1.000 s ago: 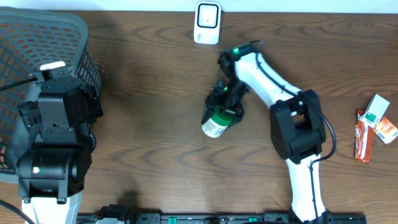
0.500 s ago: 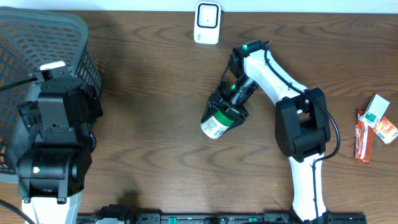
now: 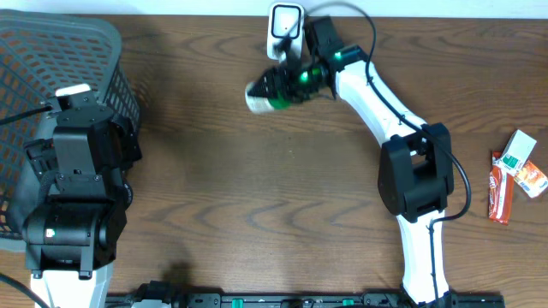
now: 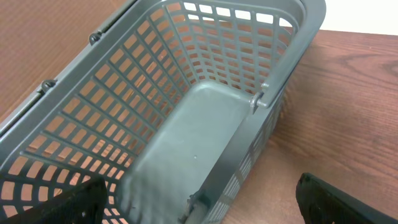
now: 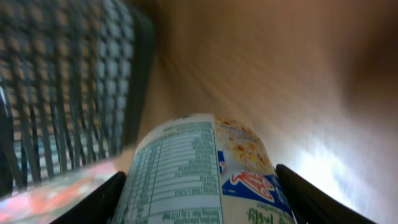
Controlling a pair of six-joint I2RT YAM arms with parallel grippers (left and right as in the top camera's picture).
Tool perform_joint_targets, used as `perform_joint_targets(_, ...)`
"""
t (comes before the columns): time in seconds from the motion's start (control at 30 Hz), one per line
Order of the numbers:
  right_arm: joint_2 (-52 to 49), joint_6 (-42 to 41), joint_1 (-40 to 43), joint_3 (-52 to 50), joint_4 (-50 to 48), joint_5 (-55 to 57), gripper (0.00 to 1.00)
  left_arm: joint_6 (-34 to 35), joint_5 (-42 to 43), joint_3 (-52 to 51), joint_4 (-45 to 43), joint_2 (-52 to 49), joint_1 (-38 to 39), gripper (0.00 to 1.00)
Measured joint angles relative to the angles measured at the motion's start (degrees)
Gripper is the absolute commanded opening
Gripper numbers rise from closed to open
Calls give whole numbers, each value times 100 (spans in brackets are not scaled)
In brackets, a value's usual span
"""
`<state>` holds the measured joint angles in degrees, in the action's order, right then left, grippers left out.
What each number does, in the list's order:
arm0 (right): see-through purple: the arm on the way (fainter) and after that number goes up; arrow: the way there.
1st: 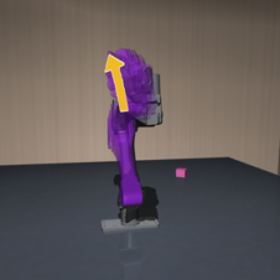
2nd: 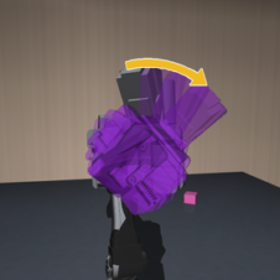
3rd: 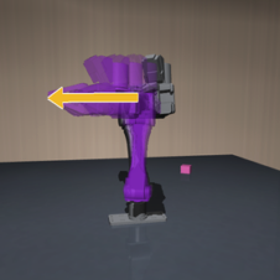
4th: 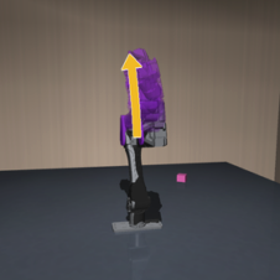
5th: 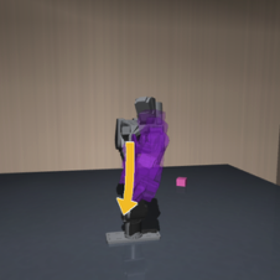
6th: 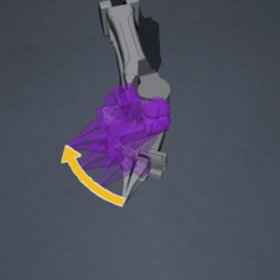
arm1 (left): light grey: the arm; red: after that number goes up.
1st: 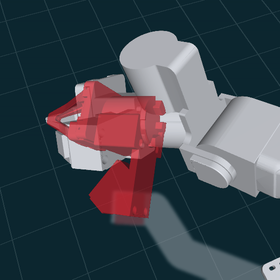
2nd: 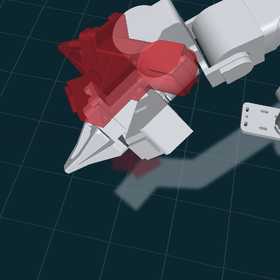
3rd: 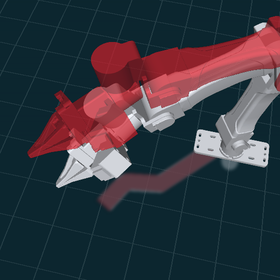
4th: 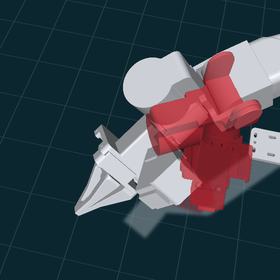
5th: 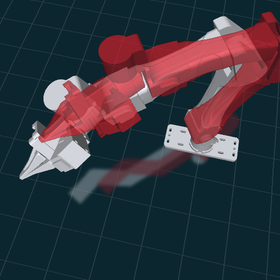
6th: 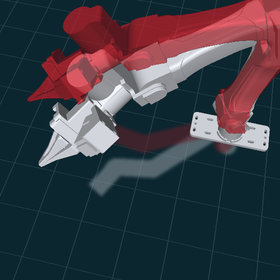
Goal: Scan the item barcode
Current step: 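Carry the jar up to the white scanner and hold it there, then move the jar to the right table edge and release it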
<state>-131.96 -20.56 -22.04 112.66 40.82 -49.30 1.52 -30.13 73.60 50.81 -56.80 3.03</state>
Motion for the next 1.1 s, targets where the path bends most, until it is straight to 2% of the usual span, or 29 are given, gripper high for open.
perform_joint_targets(0.17, 0, -232, 2, 387, -1084, 743, 44, 0, 0, 2, 0, -4, 0, 96)
perform_joint_targets(0.27, 0, -273, 7, 409, -1600, 1578, 42, -2, 0, 0, 0, -7, 0, 96)
perform_joint_targets(0.4, -9, -118, 17, 411, -2339, 2516, 35, 0, 0, 0, -2, -7, 0, 96)
perform_joint_targets(0.53, -46, 96, 20, 411, -2999, 3355, 38, 0, 0, 2, 0, -7, 0, 96)
perform_joint_targets(0.83, -702, 323, 50, 433, -4186, 4166, 43, 0, 0, 0, -2, -7, 0, 96)
perform_joint_targets(1.1, -1137, 328, 50, 426, -4590, 4605, 45, 0, 0, 0, -2, -7, 0, 96)
